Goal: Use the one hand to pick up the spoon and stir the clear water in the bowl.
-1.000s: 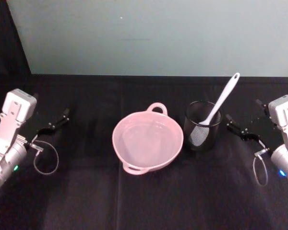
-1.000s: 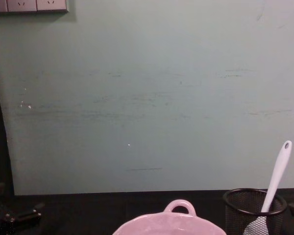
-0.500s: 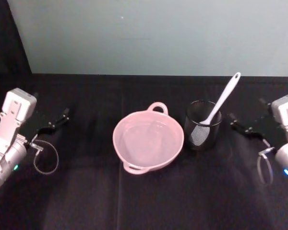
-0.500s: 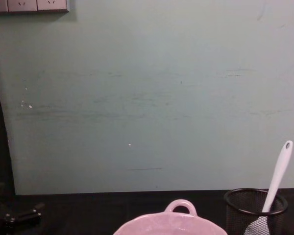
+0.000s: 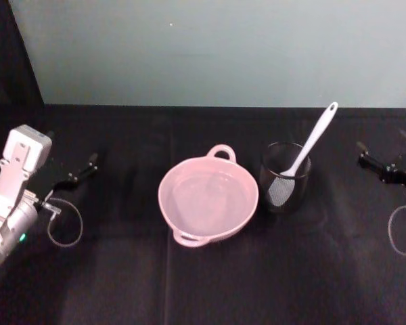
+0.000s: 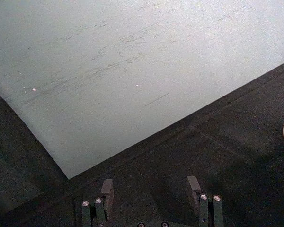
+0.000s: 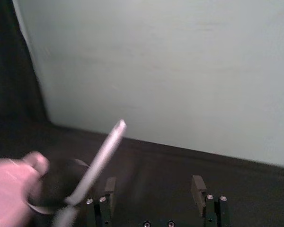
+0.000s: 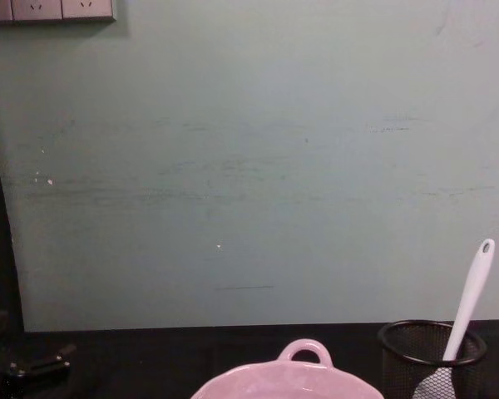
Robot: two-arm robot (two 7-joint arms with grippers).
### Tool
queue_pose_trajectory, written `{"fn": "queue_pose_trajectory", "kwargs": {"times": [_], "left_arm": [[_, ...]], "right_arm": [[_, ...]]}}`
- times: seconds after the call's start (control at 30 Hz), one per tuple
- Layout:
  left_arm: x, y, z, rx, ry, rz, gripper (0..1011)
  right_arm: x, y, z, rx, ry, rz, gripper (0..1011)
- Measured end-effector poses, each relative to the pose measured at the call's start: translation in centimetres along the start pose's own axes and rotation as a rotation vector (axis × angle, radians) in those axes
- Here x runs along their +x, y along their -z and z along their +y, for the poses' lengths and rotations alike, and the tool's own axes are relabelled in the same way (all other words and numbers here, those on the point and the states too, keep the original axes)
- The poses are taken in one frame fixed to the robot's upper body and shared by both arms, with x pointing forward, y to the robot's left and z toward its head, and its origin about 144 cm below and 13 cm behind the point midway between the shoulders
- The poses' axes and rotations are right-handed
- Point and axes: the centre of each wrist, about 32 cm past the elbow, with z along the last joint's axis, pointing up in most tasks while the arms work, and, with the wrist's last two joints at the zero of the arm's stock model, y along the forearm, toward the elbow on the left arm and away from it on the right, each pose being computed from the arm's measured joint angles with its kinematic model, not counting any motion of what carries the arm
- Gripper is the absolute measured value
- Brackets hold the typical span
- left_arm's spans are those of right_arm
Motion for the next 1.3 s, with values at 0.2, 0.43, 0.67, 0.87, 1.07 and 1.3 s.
{"fn": "queue_pose_trajectory", "kwargs": {"times": [0.2, 0.43, 0.67, 0.87, 1.07, 1.3], "left_arm": [[0.0, 0.0, 0.0, 0.0, 0.0, 0.0, 1011], [0.0, 0.0, 0.0, 0.0, 0.0, 0.0, 1011], [0.0, 0.0, 0.0, 0.0, 0.0, 0.0, 1011], [0.0, 0.0, 0.0, 0.0, 0.0, 0.0, 1011], [0.0, 0.0, 0.0, 0.0, 0.0, 0.0, 1011], [0.0, 0.0, 0.0, 0.0, 0.0, 0.0, 1011]], "right_arm": [[0.5, -1.6, 1.2, -0.012, -0.118, 0.34, 1004], [0.5, -1.9, 3.5, -0.06, -0.18, 0.562, 1004], [0.1, -1.6, 5.7, -0.107, -0.204, 0.642, 1004], [-0.2, -1.2, 7.2, -0.117, -0.217, 0.642, 1004], [-0.3, -1.2, 8.3, -0.108, -0.227, 0.593, 1004], [-0.5, -1.1, 8.5, -0.106, -0.231, 0.556, 1004]]}}
